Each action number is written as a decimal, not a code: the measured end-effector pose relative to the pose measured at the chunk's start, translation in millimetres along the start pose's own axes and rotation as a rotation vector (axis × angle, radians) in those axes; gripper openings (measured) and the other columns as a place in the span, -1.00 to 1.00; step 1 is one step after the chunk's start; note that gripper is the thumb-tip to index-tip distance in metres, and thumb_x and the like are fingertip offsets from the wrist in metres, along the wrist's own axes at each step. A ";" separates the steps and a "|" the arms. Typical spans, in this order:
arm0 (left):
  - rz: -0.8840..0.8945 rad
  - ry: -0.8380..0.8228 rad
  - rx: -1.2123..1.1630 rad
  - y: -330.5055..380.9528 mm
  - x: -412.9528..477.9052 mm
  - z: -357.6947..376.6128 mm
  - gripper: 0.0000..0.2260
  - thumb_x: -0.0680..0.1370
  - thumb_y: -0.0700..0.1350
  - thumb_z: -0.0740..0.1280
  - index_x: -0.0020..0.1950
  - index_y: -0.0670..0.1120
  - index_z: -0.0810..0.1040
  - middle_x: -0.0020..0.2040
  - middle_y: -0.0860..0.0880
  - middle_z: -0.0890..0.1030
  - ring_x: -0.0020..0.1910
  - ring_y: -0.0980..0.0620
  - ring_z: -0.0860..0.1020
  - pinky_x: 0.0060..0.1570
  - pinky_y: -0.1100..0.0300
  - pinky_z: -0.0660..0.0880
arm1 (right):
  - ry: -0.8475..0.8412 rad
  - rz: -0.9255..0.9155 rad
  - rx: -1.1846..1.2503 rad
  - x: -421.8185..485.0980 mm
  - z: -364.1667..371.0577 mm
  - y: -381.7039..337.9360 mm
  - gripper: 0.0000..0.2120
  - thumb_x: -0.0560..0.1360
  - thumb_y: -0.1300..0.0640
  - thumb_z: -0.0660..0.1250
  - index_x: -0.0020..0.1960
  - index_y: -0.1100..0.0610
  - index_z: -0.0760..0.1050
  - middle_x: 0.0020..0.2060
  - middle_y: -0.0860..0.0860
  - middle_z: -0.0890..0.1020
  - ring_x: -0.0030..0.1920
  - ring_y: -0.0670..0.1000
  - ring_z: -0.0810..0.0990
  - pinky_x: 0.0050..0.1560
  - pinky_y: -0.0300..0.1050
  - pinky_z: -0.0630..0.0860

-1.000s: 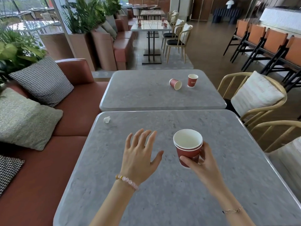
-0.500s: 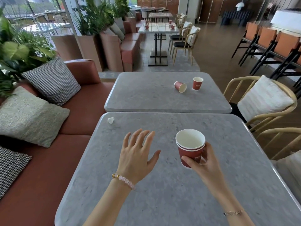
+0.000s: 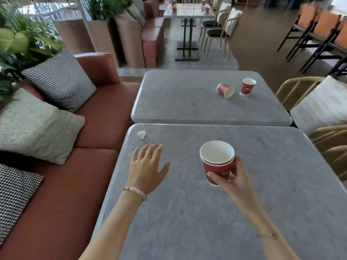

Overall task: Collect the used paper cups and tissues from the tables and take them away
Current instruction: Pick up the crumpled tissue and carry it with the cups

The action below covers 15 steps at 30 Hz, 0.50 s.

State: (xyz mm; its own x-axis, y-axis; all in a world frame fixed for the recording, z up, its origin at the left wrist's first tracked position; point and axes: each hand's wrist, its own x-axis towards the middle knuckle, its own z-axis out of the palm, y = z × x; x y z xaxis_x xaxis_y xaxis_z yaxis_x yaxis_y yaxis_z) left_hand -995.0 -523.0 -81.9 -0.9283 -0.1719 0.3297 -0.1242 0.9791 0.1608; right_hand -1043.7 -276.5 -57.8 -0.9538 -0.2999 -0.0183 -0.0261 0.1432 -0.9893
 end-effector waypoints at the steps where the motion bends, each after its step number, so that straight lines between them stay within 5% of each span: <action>1: 0.002 -0.006 -0.007 -10.2 3.4 2.9 -0.52 0.49 0.16 0.13 0.24 -0.11 0.49 0.16 -0.06 0.56 0.18 -0.12 0.51 0.18 -0.14 0.40 | 0.002 0.005 -0.001 3.8 8.7 0.2 -0.47 0.33 0.36 0.50 0.19 0.08 0.36 0.00 -0.10 0.55 -0.09 -0.33 0.56 -0.10 -0.38 0.50; 4: 0.012 -0.013 -0.020 -39.5 13.7 10.8 -0.53 0.48 0.16 0.13 0.23 -0.11 0.49 0.15 -0.05 0.57 0.17 -0.11 0.52 0.18 -0.13 0.41 | 0.018 0.050 -0.005 16.2 33.5 1.9 -0.41 0.26 0.21 0.53 0.21 0.06 0.36 0.03 -0.08 0.56 -0.05 -0.28 0.57 -0.08 -0.36 0.50; 15: 0.033 -0.035 -0.067 -118.4 54.5 51.7 -0.56 0.45 0.14 0.15 0.22 -0.07 0.43 0.10 -0.05 0.57 0.08 -0.13 0.53 0.10 -0.04 0.40 | 0.070 0.112 -0.036 59.8 103.2 9.6 -0.45 0.34 0.30 0.51 0.24 0.11 0.36 0.02 -0.13 0.56 -0.07 -0.34 0.55 -0.10 -0.42 0.48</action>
State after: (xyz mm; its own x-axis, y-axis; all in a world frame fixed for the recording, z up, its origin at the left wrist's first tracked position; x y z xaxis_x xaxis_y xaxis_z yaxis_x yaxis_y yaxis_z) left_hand -1049.0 -642.7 -131.1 -0.9433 -0.1345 0.3034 -0.0707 0.9746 0.2123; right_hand -1070.1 -390.3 -83.2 -0.9698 -0.2142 -0.1170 0.0721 0.2065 -0.9758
